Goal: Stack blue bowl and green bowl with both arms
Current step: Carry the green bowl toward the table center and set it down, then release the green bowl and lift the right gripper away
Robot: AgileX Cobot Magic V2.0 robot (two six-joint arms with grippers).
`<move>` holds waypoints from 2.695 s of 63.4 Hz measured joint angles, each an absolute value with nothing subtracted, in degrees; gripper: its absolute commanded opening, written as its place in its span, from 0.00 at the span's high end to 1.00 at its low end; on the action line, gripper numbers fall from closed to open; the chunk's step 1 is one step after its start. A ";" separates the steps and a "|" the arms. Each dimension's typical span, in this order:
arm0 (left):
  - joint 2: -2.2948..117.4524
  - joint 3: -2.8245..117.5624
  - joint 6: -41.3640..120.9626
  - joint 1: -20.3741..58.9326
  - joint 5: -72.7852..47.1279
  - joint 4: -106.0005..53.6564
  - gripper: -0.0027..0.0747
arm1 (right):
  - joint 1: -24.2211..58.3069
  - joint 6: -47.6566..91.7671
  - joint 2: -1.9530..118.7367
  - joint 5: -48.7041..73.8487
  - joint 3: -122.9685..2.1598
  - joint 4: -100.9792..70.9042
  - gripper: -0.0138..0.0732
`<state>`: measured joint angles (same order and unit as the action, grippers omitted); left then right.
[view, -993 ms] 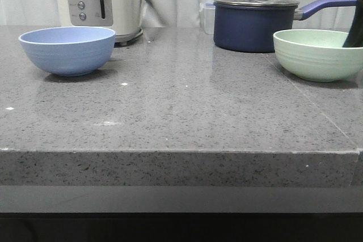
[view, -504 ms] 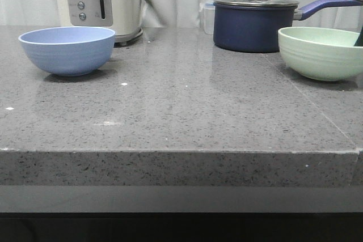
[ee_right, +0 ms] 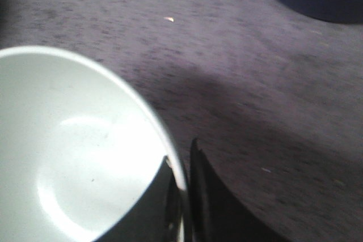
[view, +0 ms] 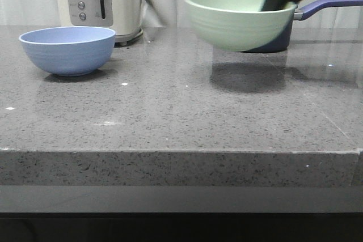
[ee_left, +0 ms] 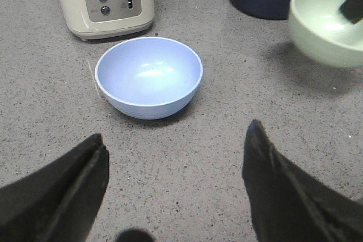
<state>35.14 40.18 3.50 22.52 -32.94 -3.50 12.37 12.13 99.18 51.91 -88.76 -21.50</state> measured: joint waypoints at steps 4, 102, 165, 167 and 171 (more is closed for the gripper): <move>35.14 40.18 3.50 22.52 -32.94 -3.50 0.33 | 15.02 10.29 100.89 51.91 -90.60 -19.99 0.90; 35.14 40.18 3.50 22.52 -32.94 -3.07 0.33 | 11.92 9.75 82.60 44.12 -69.45 -13.27 0.52; 35.28 40.18 3.50 22.52 -32.94 -3.07 0.33 | 10.56 46.05 92.21 38.86 -65.11 -42.42 0.91; 35.54 40.18 3.50 22.52 -32.94 -3.07 0.33 | 10.56 46.05 92.21 38.86 -65.11 -42.42 0.91; 36.38 40.41 3.40 22.52 -33.09 -3.07 0.33 | 10.56 46.05 92.21 38.86 -65.11 -42.44 0.91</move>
